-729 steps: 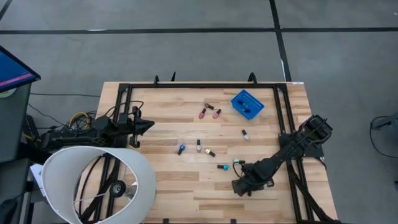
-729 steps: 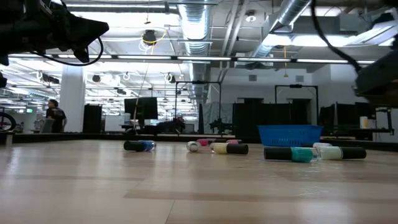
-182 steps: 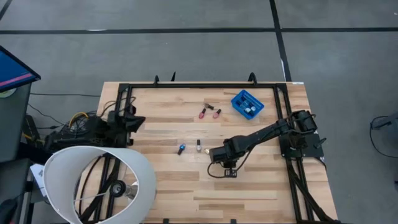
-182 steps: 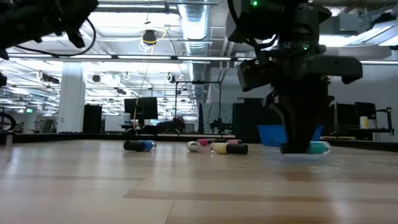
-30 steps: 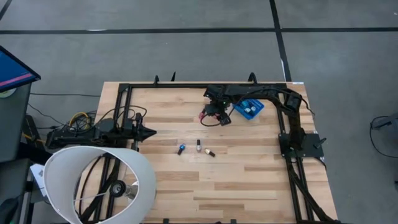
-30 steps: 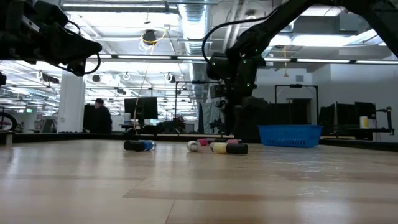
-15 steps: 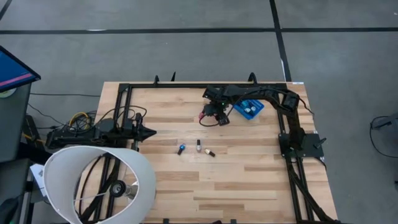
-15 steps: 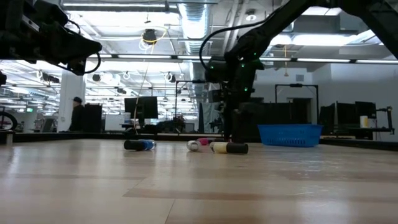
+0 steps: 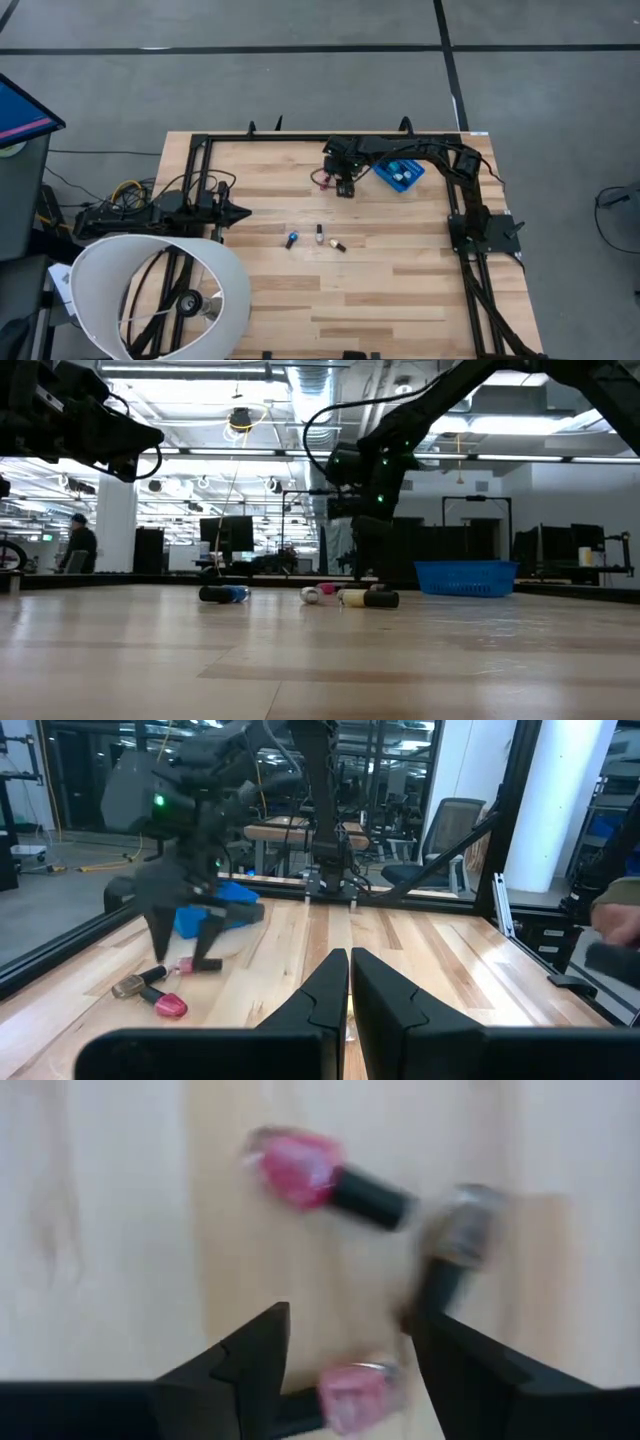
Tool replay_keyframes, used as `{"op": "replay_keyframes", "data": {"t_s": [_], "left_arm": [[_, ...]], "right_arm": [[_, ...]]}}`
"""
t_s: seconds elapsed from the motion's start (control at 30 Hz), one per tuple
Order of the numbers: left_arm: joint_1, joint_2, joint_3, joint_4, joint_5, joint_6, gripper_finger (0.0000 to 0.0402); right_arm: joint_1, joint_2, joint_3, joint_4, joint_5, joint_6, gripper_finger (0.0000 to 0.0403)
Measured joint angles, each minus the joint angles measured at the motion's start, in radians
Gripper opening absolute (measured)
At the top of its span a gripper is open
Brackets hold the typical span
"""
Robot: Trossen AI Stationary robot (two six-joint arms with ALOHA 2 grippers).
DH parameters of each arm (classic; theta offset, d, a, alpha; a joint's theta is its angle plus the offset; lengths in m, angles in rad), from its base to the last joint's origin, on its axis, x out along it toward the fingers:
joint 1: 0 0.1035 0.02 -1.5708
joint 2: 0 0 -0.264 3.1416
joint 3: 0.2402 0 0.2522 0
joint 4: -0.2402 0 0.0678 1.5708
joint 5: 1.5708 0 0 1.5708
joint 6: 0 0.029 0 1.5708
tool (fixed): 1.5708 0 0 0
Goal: Pick & Place Nail Polish
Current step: Put the pink nail polish bottle into the blue bin
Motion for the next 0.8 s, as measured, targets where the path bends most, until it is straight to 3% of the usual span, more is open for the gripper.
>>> {"op": "replay_keyframes", "data": {"t_s": [0.13,0.33,0.8], "left_arm": [[0.000,0.000,0.000,0.000,0.000,0.000,0.0011],[0.000,0.000,0.000,0.000,0.000,0.000,0.0011],[0.000,0.000,0.000,0.000,0.000,0.000,0.0011]], "right_arm": [[0.001,-0.011,0.050,-0.064,0.123,0.205,0.0213],[-0.024,-0.010,0.077,-0.192,0.118,0.497,0.0221],[-0.032,0.000,0.040,-0.134,0.092,0.604,0.0221]]}}
